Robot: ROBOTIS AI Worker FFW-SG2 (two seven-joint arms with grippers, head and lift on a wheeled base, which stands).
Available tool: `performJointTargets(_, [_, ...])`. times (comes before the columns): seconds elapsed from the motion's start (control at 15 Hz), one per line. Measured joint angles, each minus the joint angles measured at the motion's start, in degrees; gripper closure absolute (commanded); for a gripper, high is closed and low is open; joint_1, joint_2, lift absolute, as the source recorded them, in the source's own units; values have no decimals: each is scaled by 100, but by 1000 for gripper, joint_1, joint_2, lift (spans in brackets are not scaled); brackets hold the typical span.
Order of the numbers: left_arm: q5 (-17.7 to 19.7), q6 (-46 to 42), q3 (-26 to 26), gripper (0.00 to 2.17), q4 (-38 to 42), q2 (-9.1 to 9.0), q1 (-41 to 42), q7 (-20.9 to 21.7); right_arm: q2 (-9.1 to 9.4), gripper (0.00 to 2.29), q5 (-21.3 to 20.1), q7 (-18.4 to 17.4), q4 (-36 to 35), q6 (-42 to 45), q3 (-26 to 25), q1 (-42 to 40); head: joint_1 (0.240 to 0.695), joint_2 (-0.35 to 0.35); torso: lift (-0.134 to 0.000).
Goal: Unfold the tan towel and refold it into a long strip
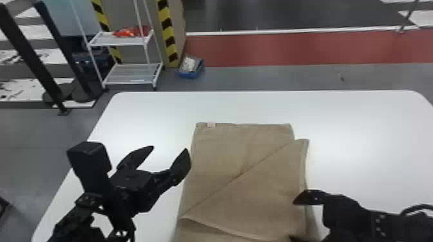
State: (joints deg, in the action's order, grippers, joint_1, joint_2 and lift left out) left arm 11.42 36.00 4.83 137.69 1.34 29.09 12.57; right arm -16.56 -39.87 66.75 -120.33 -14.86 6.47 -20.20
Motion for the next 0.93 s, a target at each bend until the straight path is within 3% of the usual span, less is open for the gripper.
performJointTargets(0.13, [0, 0, 0, 120, 3, 6, 0, 0, 3, 508, 58, 26, -30, 73, -45, -23, 695, 93, -123])
performJointTargets(0.27, [0, 0, 0, 120, 3, 7, 0, 3, 4, 758, 139, 88, -83, 151, -105, -67, 695, 95, -123])
performJointTargets(0.93, [28, -27, 34, 120, 3, -2, 62, 18, 19, 772, 223, 56, -309, 174, -213, -185, 695, 98, -123])
